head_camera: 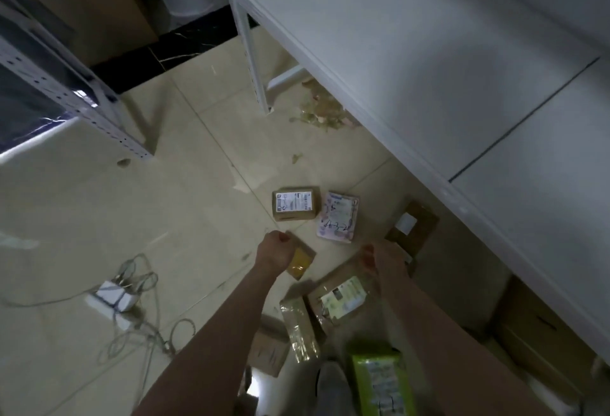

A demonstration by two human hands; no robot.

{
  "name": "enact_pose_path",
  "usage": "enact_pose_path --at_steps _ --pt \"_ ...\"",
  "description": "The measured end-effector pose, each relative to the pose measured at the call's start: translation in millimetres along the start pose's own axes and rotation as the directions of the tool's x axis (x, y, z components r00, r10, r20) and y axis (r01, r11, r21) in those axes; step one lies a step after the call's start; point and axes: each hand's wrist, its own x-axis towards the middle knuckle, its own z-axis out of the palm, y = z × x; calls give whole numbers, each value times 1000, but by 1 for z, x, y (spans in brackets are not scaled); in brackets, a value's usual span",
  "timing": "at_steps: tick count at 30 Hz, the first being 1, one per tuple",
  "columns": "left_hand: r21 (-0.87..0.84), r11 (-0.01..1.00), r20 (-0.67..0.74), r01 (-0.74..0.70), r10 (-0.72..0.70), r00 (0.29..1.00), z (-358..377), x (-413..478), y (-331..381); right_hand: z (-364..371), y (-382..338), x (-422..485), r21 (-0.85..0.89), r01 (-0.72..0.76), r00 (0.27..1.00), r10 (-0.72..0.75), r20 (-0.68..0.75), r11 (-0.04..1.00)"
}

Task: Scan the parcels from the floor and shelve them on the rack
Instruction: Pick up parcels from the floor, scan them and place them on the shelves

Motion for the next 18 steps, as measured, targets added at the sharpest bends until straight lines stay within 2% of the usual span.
enact_pose_path --at_steps 5,7,11,14,18 --pt "35 999 11 -2 1 1000 74 103 -26 19 40 120 54 -37 998 40 -50 998" --pt "57 998 18 -24 23 1000 102 141 -39 30 60 168 126 -41 997 48 -53 991" --pt "-15 998 59 -65 66 996 149 208 -60 55 92 254 147 68 992 -50 -119 987" --pt "-58 996 63 -75 79 995 178 258 -74 68 111 319 116 87 996 -89 8 989" --pt "-76 997 156 -26 38 987 219 314 -95 74 148 403 112 105 992 -111 54 988"
